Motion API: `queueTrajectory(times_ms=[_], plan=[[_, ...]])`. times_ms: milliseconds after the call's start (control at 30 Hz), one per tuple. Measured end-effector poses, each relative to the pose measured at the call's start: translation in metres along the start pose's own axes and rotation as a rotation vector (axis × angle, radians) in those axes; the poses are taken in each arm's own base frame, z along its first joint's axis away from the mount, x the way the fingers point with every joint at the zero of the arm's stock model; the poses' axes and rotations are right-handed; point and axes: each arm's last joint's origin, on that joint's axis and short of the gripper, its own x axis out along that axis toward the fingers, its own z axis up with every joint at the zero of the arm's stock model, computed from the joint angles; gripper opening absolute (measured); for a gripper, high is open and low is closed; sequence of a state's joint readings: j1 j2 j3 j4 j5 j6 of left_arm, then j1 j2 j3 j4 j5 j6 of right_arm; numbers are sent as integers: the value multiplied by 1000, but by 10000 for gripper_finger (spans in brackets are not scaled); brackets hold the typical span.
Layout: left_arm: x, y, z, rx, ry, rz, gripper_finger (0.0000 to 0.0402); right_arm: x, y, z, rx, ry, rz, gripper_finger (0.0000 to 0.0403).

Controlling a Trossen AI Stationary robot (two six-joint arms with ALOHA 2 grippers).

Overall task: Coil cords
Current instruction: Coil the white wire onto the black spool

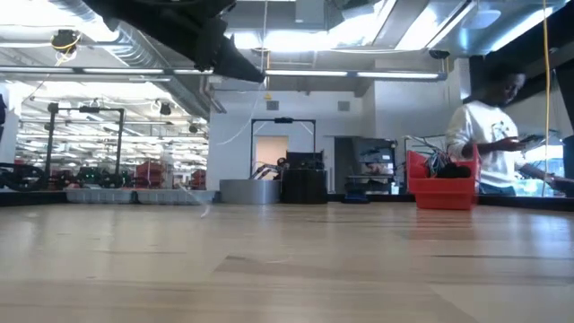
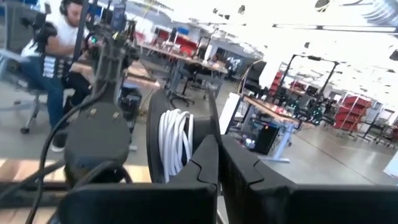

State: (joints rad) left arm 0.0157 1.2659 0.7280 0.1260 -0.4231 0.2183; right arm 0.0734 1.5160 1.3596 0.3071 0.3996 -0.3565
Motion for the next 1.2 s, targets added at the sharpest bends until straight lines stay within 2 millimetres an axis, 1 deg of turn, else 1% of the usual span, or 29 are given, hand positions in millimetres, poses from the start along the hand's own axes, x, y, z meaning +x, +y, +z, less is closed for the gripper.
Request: queueTrajectory(times_ms=[100,167,333,467,567,733,833,900,1000,1067,1133,1200], plan=[[-5,0,-2,57,27,7,4,-2,5,-4,-25,56,32,5],[-12,2,-3,85,57,47,2,-4,9,-7,-47,103,59,5],[-37,16,-1,92,95,144,2,-10,17,-23,-115,269,140,5],[-59,27,-1,40,94,150,2,-13,21,-38,-171,407,160,5],[-75,33,-2,10,95,144,1,-11,26,-53,-198,501,160,5],[-93,42,-1,-56,49,153,1,-5,36,-76,-264,606,159,5],[-98,45,0,-79,33,154,1,1,41,-91,-289,655,162,5],[-99,44,0,-97,25,136,1,5,44,-101,-316,685,128,5],[-98,40,4,-112,-11,56,1,12,44,-114,-365,727,59,5],[-97,34,7,-96,-51,-38,1,17,42,-125,-395,755,12,5],[-96,29,10,-73,-81,-118,1,23,38,-133,-400,766,-36,5],[-93,25,14,-73,-107,-144,1,30,35,-141,-388,765,-68,5]])
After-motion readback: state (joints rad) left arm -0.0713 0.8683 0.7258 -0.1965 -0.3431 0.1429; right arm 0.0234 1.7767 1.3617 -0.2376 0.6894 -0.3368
